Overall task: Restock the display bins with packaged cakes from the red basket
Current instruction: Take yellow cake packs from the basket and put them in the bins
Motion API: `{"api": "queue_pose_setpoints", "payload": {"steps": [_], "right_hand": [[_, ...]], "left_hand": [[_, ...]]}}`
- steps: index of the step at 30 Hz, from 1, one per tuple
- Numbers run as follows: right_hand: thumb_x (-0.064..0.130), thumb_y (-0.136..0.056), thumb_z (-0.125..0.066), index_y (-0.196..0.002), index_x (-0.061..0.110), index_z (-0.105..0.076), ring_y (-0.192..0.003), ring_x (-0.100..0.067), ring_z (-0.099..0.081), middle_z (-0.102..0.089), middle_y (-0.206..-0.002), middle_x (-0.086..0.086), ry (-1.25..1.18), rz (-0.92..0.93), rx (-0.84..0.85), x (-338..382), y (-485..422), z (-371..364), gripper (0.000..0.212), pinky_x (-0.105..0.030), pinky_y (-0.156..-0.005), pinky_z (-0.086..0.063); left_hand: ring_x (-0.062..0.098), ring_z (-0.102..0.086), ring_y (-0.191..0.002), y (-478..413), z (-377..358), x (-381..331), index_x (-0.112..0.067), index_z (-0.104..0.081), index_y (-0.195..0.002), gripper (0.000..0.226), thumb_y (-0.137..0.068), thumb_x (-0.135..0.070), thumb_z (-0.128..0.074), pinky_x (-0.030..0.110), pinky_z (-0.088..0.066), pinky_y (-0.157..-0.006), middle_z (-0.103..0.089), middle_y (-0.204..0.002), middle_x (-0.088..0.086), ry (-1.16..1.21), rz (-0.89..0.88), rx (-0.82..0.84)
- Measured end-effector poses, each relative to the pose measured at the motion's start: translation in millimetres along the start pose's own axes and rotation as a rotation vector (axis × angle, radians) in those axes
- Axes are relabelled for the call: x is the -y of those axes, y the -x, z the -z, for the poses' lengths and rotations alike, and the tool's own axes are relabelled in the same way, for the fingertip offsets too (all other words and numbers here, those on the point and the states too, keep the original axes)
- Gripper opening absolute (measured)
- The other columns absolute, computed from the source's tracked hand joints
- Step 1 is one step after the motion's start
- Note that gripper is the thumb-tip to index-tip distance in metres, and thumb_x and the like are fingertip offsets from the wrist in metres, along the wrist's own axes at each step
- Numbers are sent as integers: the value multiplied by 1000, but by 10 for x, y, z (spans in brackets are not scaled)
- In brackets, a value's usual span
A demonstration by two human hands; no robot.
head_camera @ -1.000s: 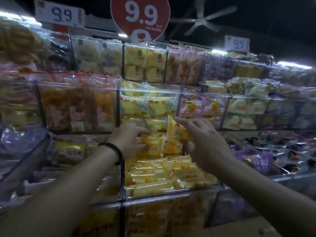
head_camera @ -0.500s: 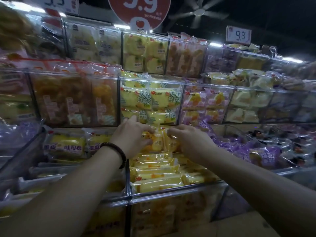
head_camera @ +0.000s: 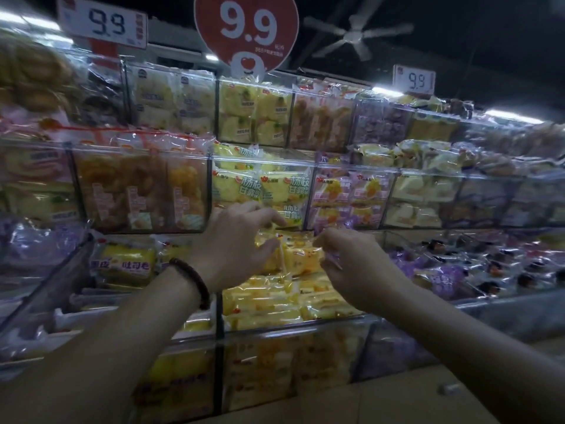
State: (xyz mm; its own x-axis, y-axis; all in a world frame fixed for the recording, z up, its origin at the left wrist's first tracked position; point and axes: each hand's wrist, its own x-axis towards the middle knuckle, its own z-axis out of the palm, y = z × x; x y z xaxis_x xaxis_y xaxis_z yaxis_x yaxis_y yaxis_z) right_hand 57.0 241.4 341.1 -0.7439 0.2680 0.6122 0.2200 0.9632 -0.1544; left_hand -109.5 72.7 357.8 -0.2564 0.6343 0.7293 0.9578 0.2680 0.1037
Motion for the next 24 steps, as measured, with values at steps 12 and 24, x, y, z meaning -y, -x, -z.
{"api": "queue_pose_setpoints", "payload": {"steps": [12,24], "right_hand": [[24,-86,-78,-96,30,-70,-78,-6,-68,-70,-81,16,-432,-46,-14,290,1641,-622,14,-21,-66,-52],[25,-92,-74,-104,23,-77,-99,-13,-71,-77,-101,6,-471,-541,558,23,2892,-2219,13,-13,-78,-49]], "left_hand": [[3,-67,-81,2031,-425,-583,-38,-67,-94,7,-92,-34,-73,17,-51,-64,-70,-90,-22,415,222,451],[13,-67,-105,3377,-1805,-253,-34,-69,-107,13,-98,-40,-62,32,-56,-92,-71,-112,-11,227,466,1102]]}}
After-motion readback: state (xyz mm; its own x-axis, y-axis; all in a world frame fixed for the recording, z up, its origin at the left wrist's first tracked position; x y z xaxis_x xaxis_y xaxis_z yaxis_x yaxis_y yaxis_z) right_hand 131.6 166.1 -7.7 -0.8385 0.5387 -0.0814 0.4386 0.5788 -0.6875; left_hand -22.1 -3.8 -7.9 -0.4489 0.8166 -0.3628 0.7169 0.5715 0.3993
